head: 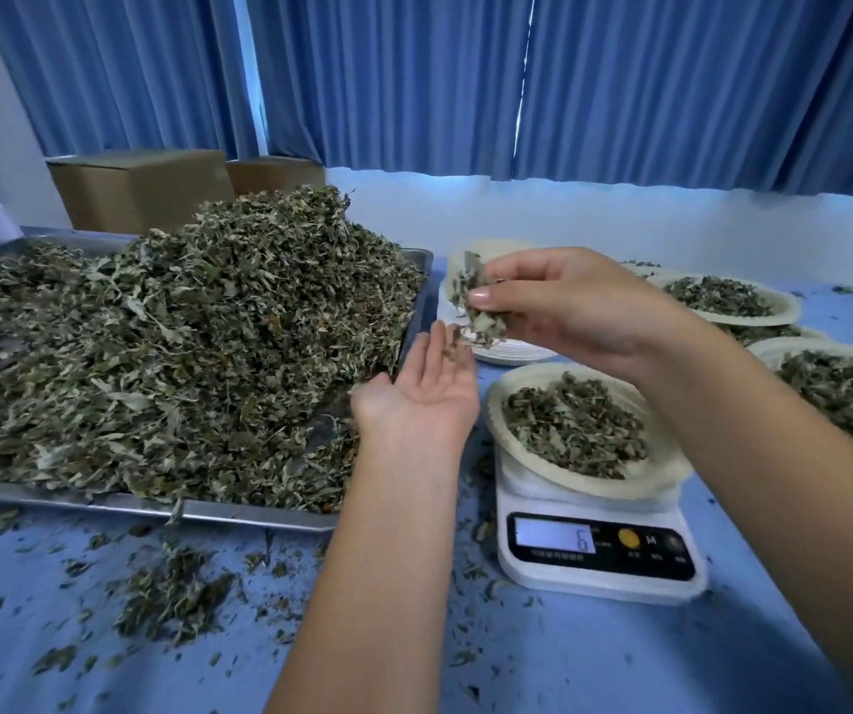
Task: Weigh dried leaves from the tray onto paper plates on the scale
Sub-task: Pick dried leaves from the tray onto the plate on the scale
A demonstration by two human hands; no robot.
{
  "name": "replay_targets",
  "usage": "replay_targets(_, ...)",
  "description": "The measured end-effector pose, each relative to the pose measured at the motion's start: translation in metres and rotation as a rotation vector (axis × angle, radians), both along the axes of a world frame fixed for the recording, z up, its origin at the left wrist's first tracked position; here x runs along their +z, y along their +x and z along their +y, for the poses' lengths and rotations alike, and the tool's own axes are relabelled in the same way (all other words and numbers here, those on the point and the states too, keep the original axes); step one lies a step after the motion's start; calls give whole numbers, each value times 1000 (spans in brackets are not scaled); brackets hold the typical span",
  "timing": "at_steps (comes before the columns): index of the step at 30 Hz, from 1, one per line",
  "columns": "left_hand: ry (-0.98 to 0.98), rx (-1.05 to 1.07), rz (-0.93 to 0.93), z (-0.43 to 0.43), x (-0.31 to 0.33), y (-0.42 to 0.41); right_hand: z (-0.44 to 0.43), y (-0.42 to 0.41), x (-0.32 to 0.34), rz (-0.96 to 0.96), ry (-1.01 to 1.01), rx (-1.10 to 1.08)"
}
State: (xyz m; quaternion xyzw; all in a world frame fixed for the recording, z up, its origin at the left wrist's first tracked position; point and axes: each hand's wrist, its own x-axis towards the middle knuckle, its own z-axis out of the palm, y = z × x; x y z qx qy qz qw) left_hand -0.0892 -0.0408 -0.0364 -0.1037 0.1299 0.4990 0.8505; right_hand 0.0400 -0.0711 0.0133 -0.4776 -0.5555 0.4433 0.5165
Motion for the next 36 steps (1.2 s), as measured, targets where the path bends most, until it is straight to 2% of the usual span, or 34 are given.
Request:
replay_targets(4,32,11,4,-6,2,3,-23,46,-10,-73,-65,-153)
replay_targets(8,69,13,93,-13,1,9,-37,68,-16,-478,-34,-306)
replay_targets(11,87,22,159,-14,1,11,-42,73,-14,-755,-4,-283)
replay_targets(15,105,58,218,-15,-3,11,-41,68,-15,-875,-37,-223)
replay_targets(18,103,69,238,-15,-5,12,-39,64,-19,-996,17,-233)
replay_targets(25,112,62,267,-17,-7,16,-36,49,-18,-809,157,-310)
replay_targets(31,120,52,263,-18,-8,19,-30,51,-38,-802,-112,-178)
replay_targets(36,123,54,261,-18,-7,18,-30,53,-35,-712,-73,-191)
